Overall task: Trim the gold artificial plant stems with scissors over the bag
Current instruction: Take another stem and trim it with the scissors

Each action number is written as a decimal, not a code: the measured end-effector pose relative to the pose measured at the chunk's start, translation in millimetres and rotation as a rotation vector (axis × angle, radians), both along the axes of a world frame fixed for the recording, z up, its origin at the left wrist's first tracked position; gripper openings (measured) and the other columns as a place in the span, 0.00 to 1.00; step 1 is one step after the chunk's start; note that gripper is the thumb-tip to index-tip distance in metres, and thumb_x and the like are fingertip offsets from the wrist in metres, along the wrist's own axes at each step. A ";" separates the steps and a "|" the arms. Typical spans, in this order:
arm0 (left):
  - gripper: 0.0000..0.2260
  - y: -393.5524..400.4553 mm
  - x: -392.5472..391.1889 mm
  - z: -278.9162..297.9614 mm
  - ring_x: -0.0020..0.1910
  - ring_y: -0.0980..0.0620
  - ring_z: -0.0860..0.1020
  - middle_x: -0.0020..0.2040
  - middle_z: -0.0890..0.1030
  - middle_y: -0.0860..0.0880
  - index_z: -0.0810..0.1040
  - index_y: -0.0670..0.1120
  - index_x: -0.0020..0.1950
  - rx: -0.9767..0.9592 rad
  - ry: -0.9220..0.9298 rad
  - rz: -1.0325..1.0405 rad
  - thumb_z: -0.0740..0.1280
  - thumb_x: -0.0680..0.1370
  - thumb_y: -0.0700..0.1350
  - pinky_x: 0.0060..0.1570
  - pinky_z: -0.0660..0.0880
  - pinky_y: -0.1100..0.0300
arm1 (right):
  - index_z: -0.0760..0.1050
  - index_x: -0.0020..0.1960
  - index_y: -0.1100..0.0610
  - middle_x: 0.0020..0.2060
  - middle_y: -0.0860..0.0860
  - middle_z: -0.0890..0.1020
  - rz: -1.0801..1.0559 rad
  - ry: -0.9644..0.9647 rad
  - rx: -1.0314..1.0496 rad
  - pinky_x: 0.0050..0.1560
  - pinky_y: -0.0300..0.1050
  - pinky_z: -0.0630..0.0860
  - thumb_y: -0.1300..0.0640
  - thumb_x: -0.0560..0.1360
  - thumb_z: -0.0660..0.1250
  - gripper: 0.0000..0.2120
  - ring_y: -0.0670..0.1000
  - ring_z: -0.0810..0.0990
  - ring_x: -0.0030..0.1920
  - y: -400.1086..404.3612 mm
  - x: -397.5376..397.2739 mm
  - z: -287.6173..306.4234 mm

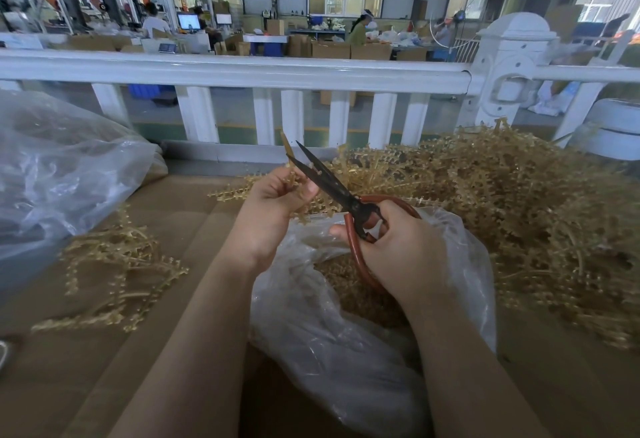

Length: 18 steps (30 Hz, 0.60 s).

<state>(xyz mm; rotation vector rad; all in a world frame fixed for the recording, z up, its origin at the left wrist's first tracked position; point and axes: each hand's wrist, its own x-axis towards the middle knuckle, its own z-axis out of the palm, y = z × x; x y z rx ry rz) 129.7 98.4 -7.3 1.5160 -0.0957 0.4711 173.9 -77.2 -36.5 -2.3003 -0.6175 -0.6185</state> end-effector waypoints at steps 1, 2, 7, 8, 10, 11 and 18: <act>0.08 0.3 0.6 -0.2 0.53 0.52 0.82 0.51 0.86 0.51 0.82 0.47 0.50 -0.003 -0.003 0.014 0.66 0.80 0.36 0.61 0.73 0.54 | 0.75 0.40 0.51 0.32 0.44 0.79 -0.008 -0.004 -0.003 0.35 0.49 0.80 0.22 0.66 0.57 0.32 0.46 0.78 0.33 0.0 -0.1 -0.2; 0.06 0.6 1.4 -0.4 0.51 0.53 0.82 0.50 0.86 0.50 0.82 0.46 0.50 -0.007 -0.011 0.028 0.67 0.79 0.37 0.59 0.74 0.54 | 0.75 0.39 0.52 0.32 0.44 0.78 -0.018 -0.003 -0.004 0.35 0.49 0.80 0.21 0.65 0.57 0.33 0.46 0.78 0.33 -0.1 -0.1 -0.1; 0.06 0.9 4.1 -1.2 0.49 0.50 0.83 0.48 0.86 0.47 0.81 0.42 0.49 -0.136 -0.087 0.008 0.65 0.78 0.34 0.54 0.77 0.60 | 0.74 0.38 0.53 0.32 0.44 0.78 -0.023 0.005 -0.009 0.35 0.48 0.80 0.22 0.66 0.59 0.32 0.45 0.77 0.33 0.0 1.4 -0.3; 0.07 1.5 4.0 -1.5 0.51 0.49 0.84 0.49 0.86 0.46 0.82 0.42 0.49 -0.143 -0.094 -0.002 0.65 0.79 0.33 0.55 0.77 0.60 | 0.74 0.38 0.52 0.32 0.44 0.78 -0.018 0.003 -0.006 0.35 0.48 0.79 0.23 0.67 0.60 0.31 0.45 0.77 0.32 0.1 1.5 -0.5; 0.08 1.6 3.5 -1.7 0.51 0.50 0.84 0.49 0.86 0.46 0.82 0.42 0.49 -0.131 -0.110 -0.015 0.64 0.79 0.33 0.54 0.78 0.60 | 0.74 0.38 0.52 0.31 0.44 0.77 -0.011 0.003 0.002 0.35 0.47 0.79 0.22 0.67 0.59 0.32 0.44 0.76 0.32 0.4 1.4 -0.4; 0.08 1.2 3.4 -1.4 0.50 0.50 0.84 0.48 0.86 0.46 0.82 0.42 0.49 -0.120 -0.115 -0.013 0.64 0.79 0.33 0.54 0.77 0.61 | 0.75 0.38 0.52 0.31 0.44 0.78 -0.007 0.002 0.010 0.35 0.46 0.79 0.21 0.66 0.57 0.33 0.43 0.76 0.32 0.1 1.3 -0.5; 0.06 1.5 2.8 -0.4 0.50 0.49 0.83 0.48 0.85 0.46 0.81 0.40 0.50 -0.063 -0.139 0.041 0.64 0.79 0.33 0.54 0.77 0.60 | 0.75 0.38 0.53 0.32 0.44 0.78 0.010 -0.034 0.010 0.33 0.46 0.78 0.23 0.66 0.58 0.32 0.45 0.77 0.32 -0.4 -0.1 -0.3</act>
